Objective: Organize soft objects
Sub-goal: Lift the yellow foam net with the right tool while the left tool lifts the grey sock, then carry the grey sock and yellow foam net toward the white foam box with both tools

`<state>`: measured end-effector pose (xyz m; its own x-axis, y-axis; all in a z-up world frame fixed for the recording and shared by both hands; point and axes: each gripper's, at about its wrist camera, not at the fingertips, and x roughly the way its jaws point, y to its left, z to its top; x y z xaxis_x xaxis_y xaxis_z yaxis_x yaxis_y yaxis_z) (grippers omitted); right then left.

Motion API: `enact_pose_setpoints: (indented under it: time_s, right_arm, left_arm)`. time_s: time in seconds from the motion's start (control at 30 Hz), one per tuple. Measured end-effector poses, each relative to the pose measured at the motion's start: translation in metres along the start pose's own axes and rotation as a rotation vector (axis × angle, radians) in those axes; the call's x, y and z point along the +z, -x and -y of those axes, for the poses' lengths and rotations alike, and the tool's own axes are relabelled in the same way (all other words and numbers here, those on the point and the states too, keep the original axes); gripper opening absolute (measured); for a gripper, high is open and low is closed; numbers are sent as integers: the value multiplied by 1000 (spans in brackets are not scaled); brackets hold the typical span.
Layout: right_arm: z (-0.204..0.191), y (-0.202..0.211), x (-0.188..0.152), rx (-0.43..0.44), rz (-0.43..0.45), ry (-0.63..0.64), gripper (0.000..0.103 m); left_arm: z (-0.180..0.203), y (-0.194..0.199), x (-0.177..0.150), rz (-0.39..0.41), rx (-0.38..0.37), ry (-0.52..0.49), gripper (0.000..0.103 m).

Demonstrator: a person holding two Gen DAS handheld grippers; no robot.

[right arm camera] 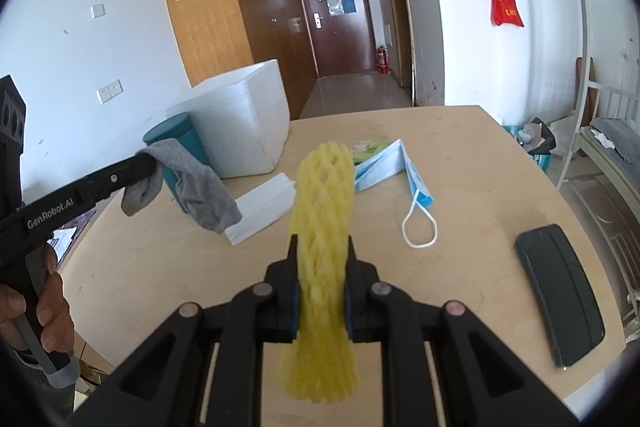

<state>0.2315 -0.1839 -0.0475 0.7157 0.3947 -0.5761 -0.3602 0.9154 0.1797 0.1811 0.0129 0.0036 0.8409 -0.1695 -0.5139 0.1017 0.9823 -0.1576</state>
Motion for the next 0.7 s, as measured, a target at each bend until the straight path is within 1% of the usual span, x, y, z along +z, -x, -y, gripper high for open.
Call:
enact_pose_setpoints:
  time_s: [0.2, 0.33, 0.5, 0.7]
  right_arm:
    - [-16, 15, -8, 0, 9, 32, 20]
    - [-27, 25, -13, 9, 19, 51, 20]
    - [-45, 36, -19, 35, 36, 81, 20]
    - [-67, 44, -26, 75, 50, 122, 20]
  left_arm:
    - [-3, 28, -14, 24, 13, 24, 12]
    - [-4, 52, -28, 47, 39, 38, 12]
    - [-8, 76, -41, 61, 68, 53, 12]
    - [-12, 104, -58, 89, 120, 67, 12]
